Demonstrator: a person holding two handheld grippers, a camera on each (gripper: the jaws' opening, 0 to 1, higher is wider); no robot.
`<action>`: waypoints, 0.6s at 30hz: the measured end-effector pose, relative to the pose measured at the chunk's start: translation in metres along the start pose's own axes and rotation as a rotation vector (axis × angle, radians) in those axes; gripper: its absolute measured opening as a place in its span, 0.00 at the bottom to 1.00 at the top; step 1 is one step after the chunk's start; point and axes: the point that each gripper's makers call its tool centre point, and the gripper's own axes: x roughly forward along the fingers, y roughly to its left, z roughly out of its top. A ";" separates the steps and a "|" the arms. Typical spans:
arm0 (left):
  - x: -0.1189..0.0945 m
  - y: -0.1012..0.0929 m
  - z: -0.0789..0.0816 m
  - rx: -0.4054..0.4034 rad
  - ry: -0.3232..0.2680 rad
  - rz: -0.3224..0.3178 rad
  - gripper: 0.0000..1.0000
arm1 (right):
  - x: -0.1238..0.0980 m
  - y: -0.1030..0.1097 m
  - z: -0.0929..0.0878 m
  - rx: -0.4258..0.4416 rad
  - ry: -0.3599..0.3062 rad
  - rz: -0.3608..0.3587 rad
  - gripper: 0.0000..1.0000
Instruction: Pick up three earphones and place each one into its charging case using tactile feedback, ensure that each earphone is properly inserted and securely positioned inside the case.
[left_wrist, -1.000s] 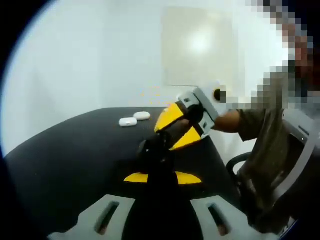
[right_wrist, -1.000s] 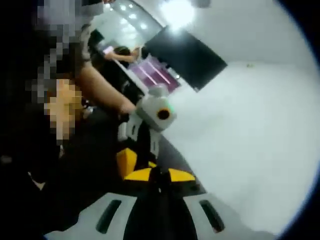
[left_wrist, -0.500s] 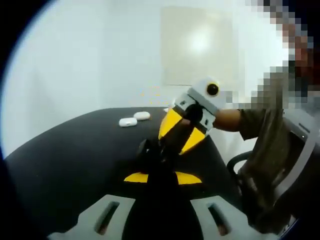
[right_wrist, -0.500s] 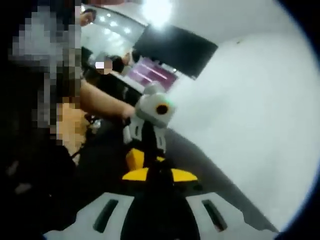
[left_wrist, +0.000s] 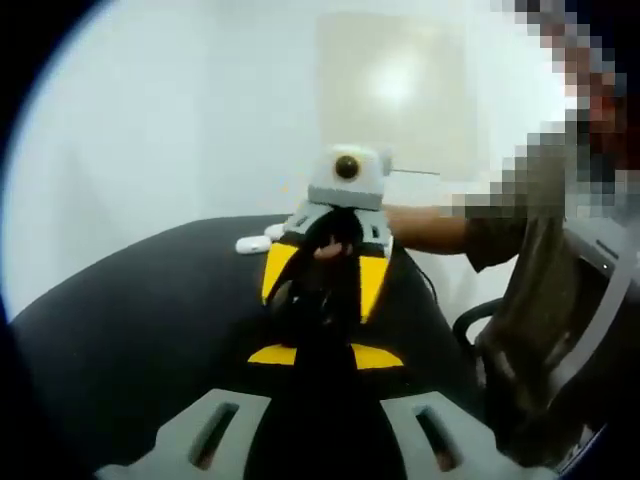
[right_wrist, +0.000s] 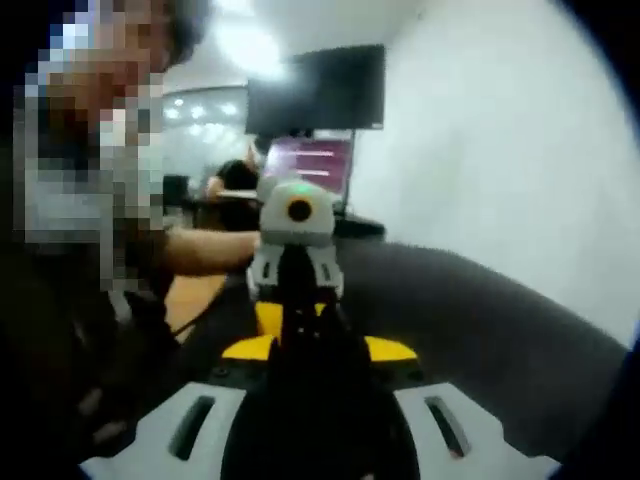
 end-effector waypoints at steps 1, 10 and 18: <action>0.000 0.001 0.000 -0.003 0.001 0.002 0.14 | 0.001 0.001 0.000 0.006 -0.003 0.002 0.32; 0.000 -0.002 -0.002 -0.018 0.002 -0.006 0.14 | 0.000 0.007 0.003 -0.121 -0.027 -0.007 0.31; 0.000 -0.002 -0.002 -0.026 0.003 -0.005 0.14 | 0.000 0.008 0.004 -0.165 -0.029 -0.019 0.31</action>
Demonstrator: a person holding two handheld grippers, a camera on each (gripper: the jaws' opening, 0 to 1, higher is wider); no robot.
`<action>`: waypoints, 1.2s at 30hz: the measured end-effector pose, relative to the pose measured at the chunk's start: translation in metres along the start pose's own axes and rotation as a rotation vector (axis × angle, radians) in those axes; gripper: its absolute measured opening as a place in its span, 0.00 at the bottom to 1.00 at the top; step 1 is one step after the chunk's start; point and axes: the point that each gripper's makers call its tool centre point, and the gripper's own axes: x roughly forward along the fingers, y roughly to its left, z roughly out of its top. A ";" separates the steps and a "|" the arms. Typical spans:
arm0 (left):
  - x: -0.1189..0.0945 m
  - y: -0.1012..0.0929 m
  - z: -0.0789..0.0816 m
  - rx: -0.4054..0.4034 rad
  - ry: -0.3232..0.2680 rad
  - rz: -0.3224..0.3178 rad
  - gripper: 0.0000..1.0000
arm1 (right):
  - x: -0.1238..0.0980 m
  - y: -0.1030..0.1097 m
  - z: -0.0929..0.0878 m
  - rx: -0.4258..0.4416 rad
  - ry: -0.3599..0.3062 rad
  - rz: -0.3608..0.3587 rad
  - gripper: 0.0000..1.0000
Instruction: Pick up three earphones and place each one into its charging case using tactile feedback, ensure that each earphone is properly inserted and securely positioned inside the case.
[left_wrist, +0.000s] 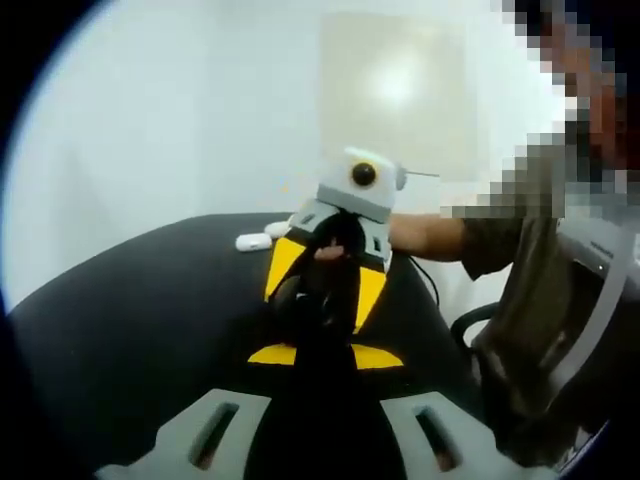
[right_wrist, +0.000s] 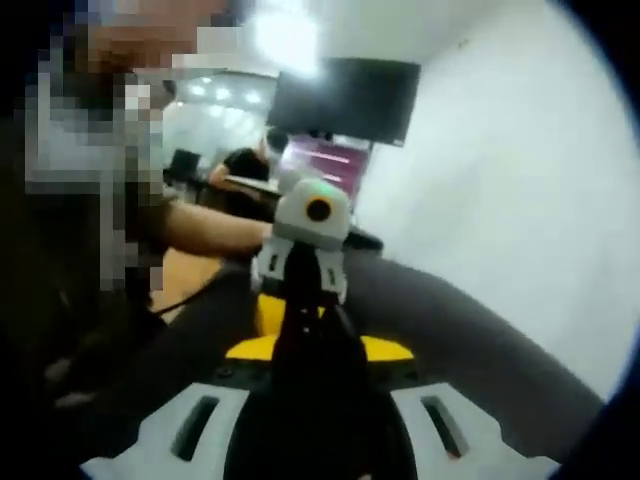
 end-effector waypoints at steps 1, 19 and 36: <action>0.000 0.000 0.000 -0.002 0.000 0.000 0.14 | 0.000 0.000 0.000 -0.009 0.001 -0.003 0.31; 0.000 0.004 -0.001 -0.023 0.004 0.008 0.14 | 0.002 -0.001 0.004 -0.204 0.161 0.011 0.29; -0.002 0.006 0.001 -0.023 -0.001 0.017 0.15 | -0.001 -0.005 0.006 -0.138 0.147 -0.012 0.24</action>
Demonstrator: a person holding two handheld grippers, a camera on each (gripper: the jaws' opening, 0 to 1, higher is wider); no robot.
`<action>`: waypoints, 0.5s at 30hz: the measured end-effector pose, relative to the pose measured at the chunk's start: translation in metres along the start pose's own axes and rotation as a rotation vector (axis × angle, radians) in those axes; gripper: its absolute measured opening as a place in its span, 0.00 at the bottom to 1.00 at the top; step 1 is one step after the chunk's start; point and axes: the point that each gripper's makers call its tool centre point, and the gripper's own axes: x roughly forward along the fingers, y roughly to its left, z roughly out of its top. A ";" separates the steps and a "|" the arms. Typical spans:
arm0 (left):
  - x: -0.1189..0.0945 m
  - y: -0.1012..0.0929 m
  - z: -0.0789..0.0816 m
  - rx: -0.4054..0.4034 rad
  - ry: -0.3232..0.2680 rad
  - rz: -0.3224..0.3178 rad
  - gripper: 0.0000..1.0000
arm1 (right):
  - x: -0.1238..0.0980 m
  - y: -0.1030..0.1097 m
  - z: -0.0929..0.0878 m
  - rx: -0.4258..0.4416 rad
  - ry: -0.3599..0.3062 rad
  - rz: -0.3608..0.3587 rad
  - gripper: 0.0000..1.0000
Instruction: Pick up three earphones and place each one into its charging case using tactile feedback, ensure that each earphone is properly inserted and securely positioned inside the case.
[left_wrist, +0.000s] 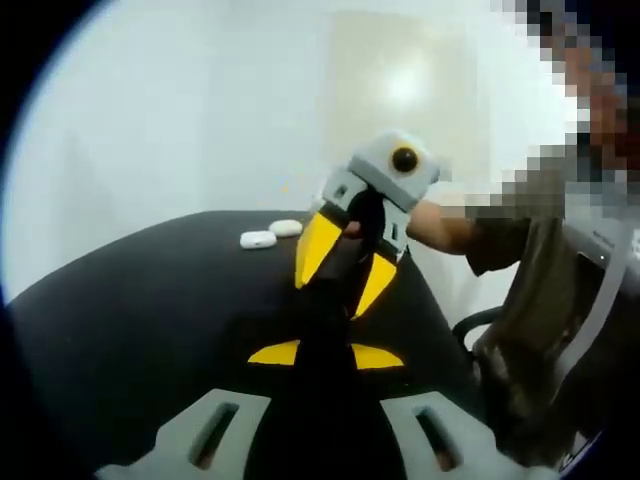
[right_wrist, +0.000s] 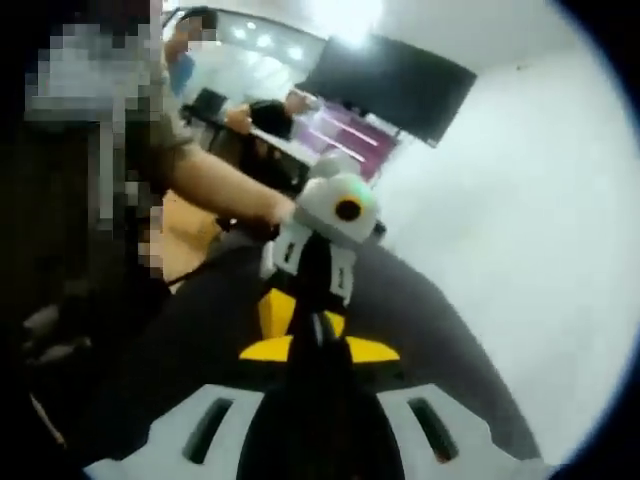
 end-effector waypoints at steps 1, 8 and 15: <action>0.000 0.000 0.000 0.008 -0.001 0.003 0.15 | 0.001 -0.001 -0.003 0.076 -0.016 0.005 0.25; -0.002 0.009 0.003 0.101 -0.017 0.083 0.25 | 0.003 -0.013 -0.010 0.483 -0.097 0.007 0.19; -0.005 0.022 0.012 0.262 -0.052 0.210 0.43 | 0.006 -0.030 -0.032 0.909 -0.088 0.017 0.19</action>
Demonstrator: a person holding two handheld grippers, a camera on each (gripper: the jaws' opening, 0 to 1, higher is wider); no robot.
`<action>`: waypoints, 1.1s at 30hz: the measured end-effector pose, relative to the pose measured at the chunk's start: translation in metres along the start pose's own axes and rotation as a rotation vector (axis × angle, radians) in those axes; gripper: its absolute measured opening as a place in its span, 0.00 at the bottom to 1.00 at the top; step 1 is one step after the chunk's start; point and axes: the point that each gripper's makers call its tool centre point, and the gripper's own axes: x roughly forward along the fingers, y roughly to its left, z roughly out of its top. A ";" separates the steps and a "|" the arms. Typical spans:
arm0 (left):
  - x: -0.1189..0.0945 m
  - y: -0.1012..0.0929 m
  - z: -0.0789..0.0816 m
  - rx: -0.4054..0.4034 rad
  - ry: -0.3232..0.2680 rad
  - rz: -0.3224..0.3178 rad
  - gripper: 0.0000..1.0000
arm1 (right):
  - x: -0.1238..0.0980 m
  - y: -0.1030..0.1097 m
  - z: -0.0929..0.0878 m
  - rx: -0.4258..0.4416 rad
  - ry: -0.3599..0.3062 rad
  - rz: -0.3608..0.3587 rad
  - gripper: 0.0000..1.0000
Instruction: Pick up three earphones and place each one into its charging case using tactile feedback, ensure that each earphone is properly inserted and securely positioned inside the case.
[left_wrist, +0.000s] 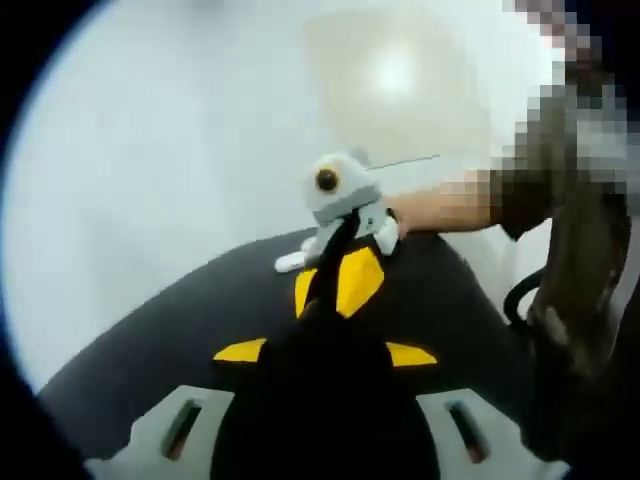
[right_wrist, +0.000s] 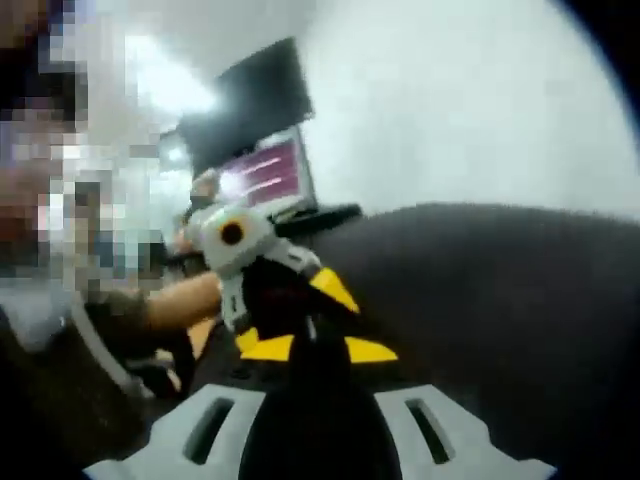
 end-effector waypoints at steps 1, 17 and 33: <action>0.000 0.001 0.000 -0.006 0.002 0.003 0.43 | 0.001 -0.002 -0.001 0.028 0.009 -0.002 0.20; -0.038 0.036 0.049 -0.192 -0.318 0.106 0.40 | 0.007 0.014 -0.007 -0.474 0.018 -0.126 0.41; -0.063 0.044 0.038 -0.157 -0.245 0.222 0.35 | -0.007 -0.024 0.017 -0.601 0.002 -0.417 0.37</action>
